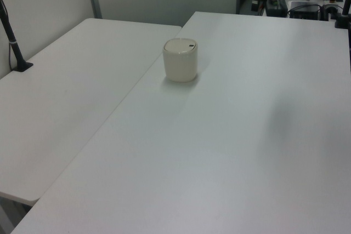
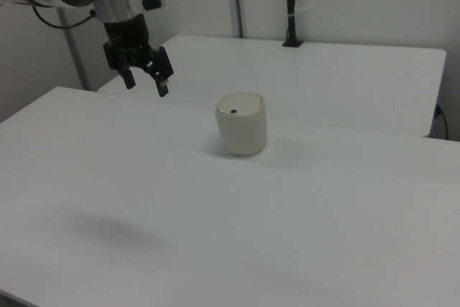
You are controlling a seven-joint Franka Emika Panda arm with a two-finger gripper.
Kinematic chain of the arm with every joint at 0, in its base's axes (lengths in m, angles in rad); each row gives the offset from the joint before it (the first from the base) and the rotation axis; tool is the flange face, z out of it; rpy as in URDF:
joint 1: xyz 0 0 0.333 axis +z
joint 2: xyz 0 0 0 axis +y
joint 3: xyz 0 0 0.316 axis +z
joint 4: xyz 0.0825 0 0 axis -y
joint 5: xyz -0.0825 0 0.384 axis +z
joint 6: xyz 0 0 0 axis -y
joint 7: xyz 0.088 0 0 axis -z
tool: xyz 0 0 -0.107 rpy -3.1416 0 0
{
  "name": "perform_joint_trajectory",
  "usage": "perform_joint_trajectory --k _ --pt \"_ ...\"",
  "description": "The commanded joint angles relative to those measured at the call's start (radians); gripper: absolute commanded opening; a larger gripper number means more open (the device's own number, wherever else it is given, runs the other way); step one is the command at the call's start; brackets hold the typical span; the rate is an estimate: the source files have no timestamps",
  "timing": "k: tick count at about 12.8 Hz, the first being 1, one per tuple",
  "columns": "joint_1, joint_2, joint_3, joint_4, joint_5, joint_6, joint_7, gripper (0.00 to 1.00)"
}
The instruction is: Open the trash bin
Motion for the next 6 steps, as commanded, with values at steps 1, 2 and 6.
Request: perform_joint_trajectory --k 1,2,6 --pt "0.023 0.002 -0.029 -0.006 0.007 0.018 -0.107 1.0" --pt "0.023 0.004 -0.029 -0.008 0.006 0.019 -0.156 1.0" --pt "0.022 0.011 -0.029 -0.006 0.004 0.023 -0.21 0.93"
